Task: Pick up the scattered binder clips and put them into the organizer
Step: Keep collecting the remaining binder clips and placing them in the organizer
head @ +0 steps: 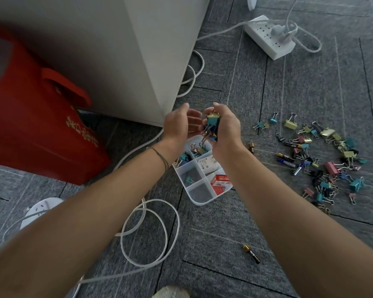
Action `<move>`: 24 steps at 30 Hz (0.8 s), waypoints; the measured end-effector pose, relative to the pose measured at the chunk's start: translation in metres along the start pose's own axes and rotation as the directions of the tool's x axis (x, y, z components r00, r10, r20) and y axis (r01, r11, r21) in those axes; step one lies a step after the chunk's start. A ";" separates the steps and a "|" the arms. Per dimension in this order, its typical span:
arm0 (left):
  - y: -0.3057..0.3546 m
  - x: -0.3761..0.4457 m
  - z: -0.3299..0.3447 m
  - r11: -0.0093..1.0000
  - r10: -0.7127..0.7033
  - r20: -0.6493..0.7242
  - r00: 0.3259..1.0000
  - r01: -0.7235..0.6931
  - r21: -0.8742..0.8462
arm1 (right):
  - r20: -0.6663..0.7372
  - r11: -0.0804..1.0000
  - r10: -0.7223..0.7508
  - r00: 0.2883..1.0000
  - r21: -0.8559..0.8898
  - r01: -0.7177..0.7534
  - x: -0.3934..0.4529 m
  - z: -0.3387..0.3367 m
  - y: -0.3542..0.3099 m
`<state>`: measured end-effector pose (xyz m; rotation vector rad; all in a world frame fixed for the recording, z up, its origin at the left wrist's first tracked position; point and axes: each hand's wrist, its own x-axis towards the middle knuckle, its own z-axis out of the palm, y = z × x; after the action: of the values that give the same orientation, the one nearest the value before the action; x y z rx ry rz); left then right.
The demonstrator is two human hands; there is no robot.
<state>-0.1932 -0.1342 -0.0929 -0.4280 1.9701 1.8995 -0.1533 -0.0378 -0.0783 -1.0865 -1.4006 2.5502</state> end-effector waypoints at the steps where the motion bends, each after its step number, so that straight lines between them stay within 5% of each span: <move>1: 0.000 0.000 0.000 1.000 -0.002 0.009 1.000 0.002 -0.001 | 0.003 0.999 -0.033 0.999 -0.028 0.033 -0.001 0.003 0.001; 7: -0.003 0.002 0.001 0.999 0.013 -0.043 0.999 -0.012 0.033 | 0.100 0.956 -0.217 0.971 -0.180 0.232 -0.011 0.005 0.011; 15: -0.003 0.001 0.002 0.996 0.084 -0.038 0.996 -0.084 0.014 | 0.172 0.958 -0.203 0.964 -0.169 0.232 -0.011 0.001 0.012; 24: 0.005 -0.004 0.000 0.992 0.105 0.183 0.977 -0.116 0.049 | 0.253 0.940 -0.248 0.935 -0.172 0.295 -0.011 -0.010 0.008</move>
<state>-0.1915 -0.1340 -0.0863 -0.1266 1.9604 1.8673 -0.1371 -0.0391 -0.0819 -0.5731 -1.7642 2.4267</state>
